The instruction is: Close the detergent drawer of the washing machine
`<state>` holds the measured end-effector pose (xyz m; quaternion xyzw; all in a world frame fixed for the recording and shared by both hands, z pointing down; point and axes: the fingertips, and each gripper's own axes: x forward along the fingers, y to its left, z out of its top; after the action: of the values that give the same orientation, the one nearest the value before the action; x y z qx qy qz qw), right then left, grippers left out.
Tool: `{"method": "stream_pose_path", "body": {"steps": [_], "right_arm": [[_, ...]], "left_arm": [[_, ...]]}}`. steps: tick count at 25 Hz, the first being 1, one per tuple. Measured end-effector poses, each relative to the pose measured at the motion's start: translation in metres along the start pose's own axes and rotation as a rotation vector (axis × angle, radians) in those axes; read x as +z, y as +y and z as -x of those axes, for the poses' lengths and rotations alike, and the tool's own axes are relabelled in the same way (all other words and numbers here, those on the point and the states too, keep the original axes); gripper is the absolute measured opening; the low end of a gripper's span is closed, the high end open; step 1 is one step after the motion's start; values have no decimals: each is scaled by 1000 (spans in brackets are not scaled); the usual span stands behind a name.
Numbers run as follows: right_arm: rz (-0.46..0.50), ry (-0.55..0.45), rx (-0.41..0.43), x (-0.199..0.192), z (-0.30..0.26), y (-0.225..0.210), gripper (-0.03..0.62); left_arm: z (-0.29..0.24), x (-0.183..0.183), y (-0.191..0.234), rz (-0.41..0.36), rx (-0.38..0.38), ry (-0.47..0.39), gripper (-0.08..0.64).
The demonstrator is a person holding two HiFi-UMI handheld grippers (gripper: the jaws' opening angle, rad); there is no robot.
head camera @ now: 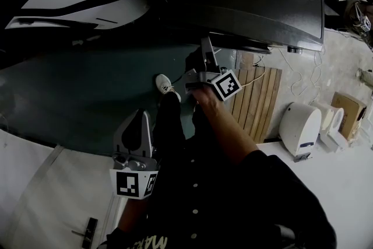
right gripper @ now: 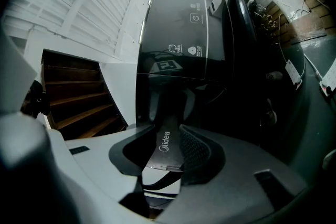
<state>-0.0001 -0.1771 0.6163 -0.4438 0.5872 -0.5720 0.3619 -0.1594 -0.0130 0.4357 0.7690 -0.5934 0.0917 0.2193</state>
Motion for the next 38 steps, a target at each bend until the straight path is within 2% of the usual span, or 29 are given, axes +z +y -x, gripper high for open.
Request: {"method": "stream_pose_path", "body": {"steps": [21,33,38], "right_arm": [[-35,-28,-17,0,-2,-1,153],[9,7,3,3,-6,0,150],[60,68,-11,1,-7,-1,130]], "left_arm": [[-6,5,-5,-19,-27,5,5],[0,5,-8,-21,-28,-9,5],[2,7,-9,-26,-20,-17,5]]}}
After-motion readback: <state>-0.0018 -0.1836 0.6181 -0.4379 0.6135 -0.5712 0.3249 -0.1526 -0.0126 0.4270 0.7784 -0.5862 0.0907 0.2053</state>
